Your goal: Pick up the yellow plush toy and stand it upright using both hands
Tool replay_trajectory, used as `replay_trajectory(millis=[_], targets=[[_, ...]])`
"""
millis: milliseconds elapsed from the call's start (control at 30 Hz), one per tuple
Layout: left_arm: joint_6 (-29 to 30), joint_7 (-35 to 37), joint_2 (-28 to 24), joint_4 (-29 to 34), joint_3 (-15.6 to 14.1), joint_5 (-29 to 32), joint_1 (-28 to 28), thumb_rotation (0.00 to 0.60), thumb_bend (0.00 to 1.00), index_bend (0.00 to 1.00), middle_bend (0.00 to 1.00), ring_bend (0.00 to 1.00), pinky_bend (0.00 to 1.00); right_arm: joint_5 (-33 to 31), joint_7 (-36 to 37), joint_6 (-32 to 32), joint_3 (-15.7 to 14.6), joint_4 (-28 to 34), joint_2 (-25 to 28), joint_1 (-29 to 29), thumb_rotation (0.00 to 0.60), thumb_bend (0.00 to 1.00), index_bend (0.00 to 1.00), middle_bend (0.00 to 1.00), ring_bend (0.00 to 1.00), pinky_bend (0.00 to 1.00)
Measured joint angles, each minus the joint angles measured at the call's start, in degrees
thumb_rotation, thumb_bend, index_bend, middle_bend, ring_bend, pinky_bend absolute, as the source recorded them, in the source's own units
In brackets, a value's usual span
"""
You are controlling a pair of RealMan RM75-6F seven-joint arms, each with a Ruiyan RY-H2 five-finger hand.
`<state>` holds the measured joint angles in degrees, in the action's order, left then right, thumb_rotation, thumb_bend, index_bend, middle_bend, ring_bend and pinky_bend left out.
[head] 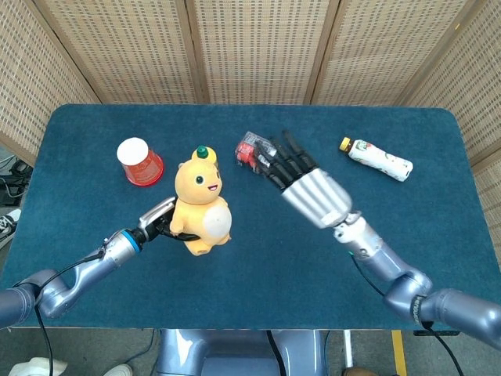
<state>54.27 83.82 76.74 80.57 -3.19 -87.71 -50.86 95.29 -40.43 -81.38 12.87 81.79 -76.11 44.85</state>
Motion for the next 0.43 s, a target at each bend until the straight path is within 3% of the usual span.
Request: replay_trajectory(millis=[267, 433], targets=[[2.3, -7.0, -0.7, 4.0, 2.1, 1.8, 3.1, 0.6, 0.39, 0.63, 0.59, 0.54, 0.49, -11.8, 18.3, -0.3, -3.7, 3.3, 3.7, -12.3, 0.6, 0.0, 0.0, 0.0, 0.0, 0.0], [3.6, -11.0, -2.0, 7.2, 2.8, 1.8, 4.4, 0.6, 0.39, 0.63, 0.59, 0.54, 0.49, -14.1, 28.3, 1.0, -9.4, 6.1, 6.0, -19.7, 0.6, 0.0, 0.0, 0.0, 0.0, 0.0]])
